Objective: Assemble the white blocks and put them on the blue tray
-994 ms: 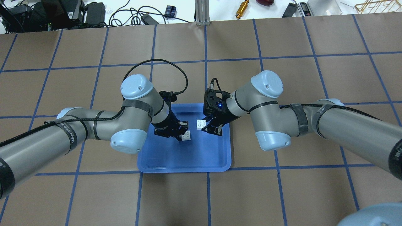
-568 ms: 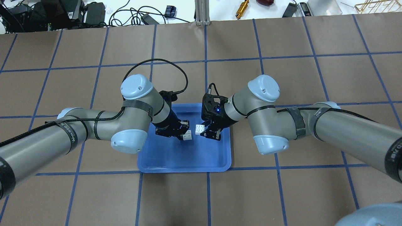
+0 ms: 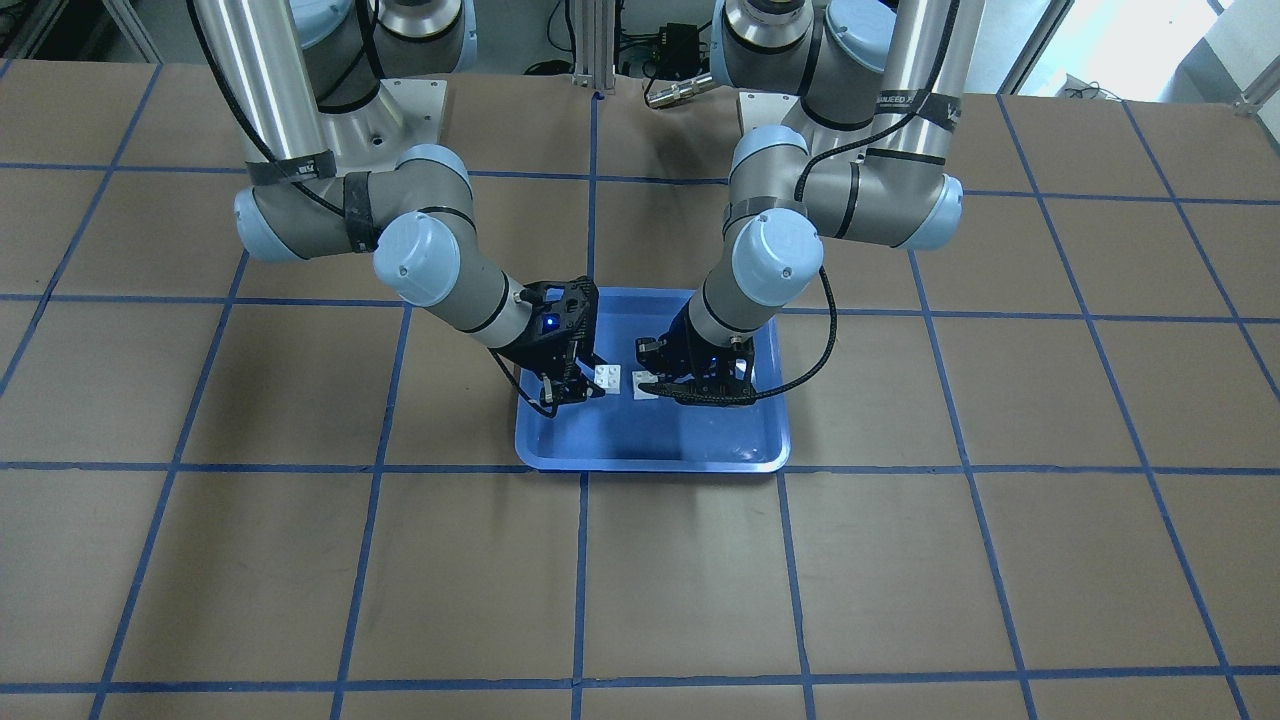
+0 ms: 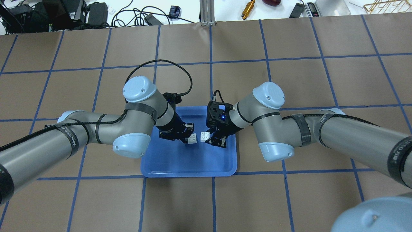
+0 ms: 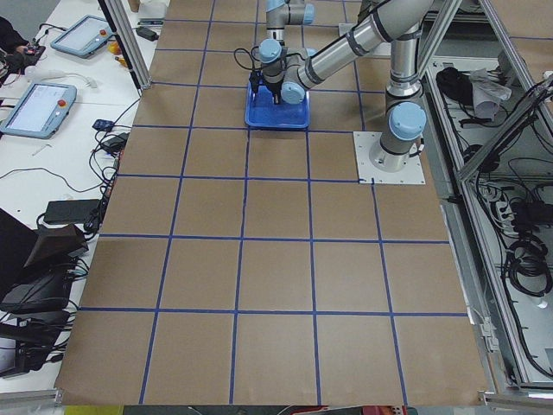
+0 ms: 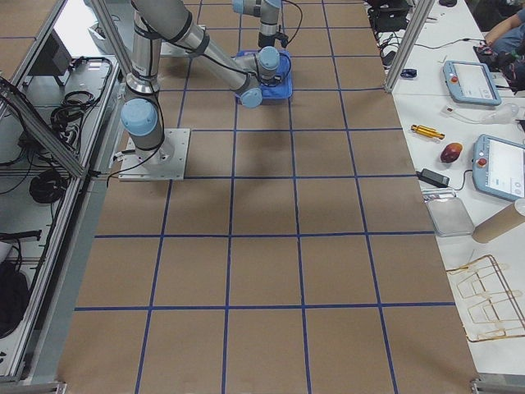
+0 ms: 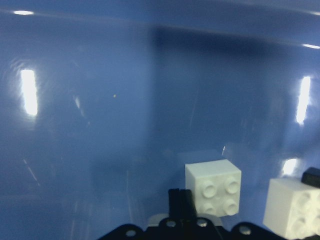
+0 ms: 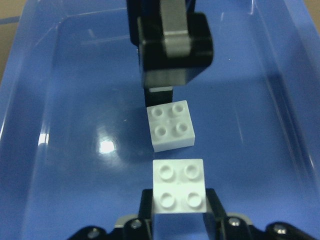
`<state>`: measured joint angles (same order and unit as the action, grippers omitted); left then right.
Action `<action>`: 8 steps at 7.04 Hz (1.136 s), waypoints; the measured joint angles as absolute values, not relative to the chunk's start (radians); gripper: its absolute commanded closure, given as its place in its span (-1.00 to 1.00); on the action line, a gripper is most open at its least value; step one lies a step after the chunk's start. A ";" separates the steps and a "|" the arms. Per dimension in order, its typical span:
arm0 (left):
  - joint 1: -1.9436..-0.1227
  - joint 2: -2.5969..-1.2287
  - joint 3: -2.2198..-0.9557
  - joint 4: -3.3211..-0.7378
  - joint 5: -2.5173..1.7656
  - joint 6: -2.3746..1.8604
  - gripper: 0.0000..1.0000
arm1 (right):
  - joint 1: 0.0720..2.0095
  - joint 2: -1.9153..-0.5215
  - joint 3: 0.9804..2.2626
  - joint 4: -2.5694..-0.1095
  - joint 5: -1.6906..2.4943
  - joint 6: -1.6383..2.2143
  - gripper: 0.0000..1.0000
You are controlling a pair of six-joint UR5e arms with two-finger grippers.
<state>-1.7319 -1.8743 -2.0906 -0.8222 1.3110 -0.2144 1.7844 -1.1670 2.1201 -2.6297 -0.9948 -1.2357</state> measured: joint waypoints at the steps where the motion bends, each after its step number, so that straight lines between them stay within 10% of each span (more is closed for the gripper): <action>1: -1.732 -1.875 -2.088 -0.822 1.311 -0.206 1.00 | 1.786 -1.145 2.120 -2.670 -0.995 -1.233 0.83; 5: -1.732 -1.878 -2.085 -0.821 1.312 -0.198 1.00 | 1.809 -1.129 2.120 -2.700 -0.996 -1.210 0.69; 8: -1.732 -1.877 -2.086 -0.822 1.313 -0.202 1.00 | 1.810 -1.128 2.120 -2.698 -0.996 -1.207 -0.05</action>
<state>-1.7318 -1.8769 -2.0860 -0.8222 1.3128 -0.2020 1.8100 -1.1282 2.1198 -2.6984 -0.9958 -1.2071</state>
